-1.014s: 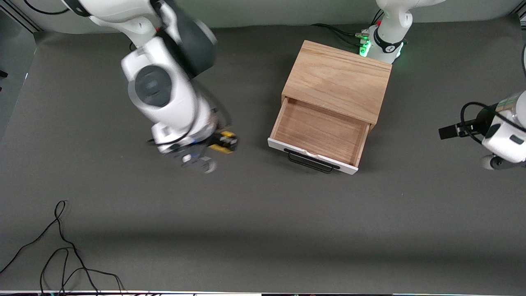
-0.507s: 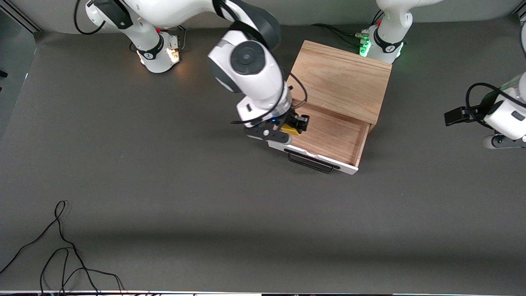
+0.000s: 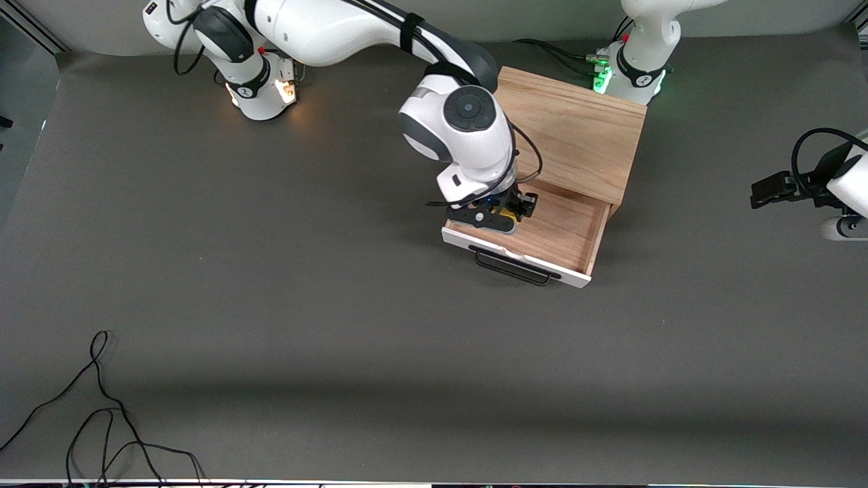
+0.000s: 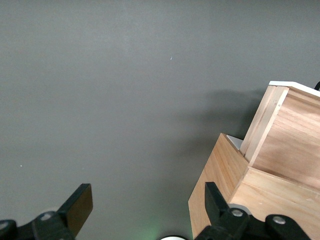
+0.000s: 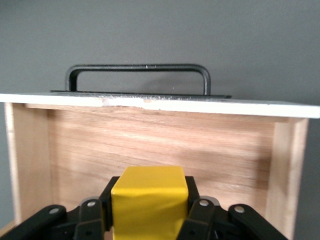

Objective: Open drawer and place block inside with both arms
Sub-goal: 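Carry the yellow cube over the open drawer with the right gripper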

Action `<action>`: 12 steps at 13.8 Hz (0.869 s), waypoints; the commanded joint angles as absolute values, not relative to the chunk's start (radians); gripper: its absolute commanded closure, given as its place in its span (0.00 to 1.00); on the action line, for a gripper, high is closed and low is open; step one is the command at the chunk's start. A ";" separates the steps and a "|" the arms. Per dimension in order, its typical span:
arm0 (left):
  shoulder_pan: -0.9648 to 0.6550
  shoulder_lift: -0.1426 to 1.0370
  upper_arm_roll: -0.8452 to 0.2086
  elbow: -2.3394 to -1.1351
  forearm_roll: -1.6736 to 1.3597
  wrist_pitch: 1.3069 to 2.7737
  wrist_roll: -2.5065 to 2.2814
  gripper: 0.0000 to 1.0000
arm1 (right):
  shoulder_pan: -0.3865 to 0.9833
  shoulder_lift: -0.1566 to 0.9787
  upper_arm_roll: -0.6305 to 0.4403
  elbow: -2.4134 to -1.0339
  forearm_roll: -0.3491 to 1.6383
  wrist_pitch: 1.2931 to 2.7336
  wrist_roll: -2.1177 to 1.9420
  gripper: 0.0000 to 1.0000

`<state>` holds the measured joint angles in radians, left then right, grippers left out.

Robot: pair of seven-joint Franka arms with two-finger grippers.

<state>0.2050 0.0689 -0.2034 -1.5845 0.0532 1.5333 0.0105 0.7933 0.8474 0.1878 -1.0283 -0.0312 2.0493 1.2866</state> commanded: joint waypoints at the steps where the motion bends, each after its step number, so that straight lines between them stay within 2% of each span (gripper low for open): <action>1: 0.186 0.031 -0.199 -1.629 0.043 1.577 -0.027 0.00 | 0.825 0.917 0.183 -0.980 -0.095 2.088 1.359 0.79; 4: 0.125 0.029 -0.175 -1.632 0.043 1.575 -0.025 0.00 | 0.838 0.945 0.183 -0.982 -0.103 2.147 1.423 0.73; 6: -0.009 0.029 -0.037 -1.631 0.043 1.574 -0.022 0.00 | 0.838 0.945 0.183 -0.983 -0.103 2.148 1.428 0.73; 7: -0.046 0.029 -0.002 -1.631 0.043 1.574 -0.018 0.00 | 0.845 0.945 0.183 -0.986 -0.103 2.148 1.430 0.69; 9: -0.092 0.029 0.040 -1.626 0.041 1.574 -0.018 0.00 | 0.853 0.945 0.183 -1.002 -0.106 2.149 1.430 0.56; 10: -0.089 0.029 0.040 -1.626 0.043 1.574 -0.017 0.00 | 0.853 0.943 0.183 -1.002 -0.106 2.149 1.430 0.32; 11: -0.083 0.029 0.038 -1.626 0.041 1.572 -0.012 0.00 | 0.853 0.943 0.183 -1.002 -0.107 2.149 1.430 0.30; 12: -0.080 0.029 0.035 -1.626 0.041 1.571 -0.012 0.00 | 0.853 0.942 0.183 -1.002 -0.107 2.149 1.430 0.18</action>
<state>-0.0631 0.0634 0.0148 -1.5899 0.0502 1.5485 -0.0119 0.8426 0.9332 0.1879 -1.0254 -0.0825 2.1538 1.3962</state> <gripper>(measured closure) 0.000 0.445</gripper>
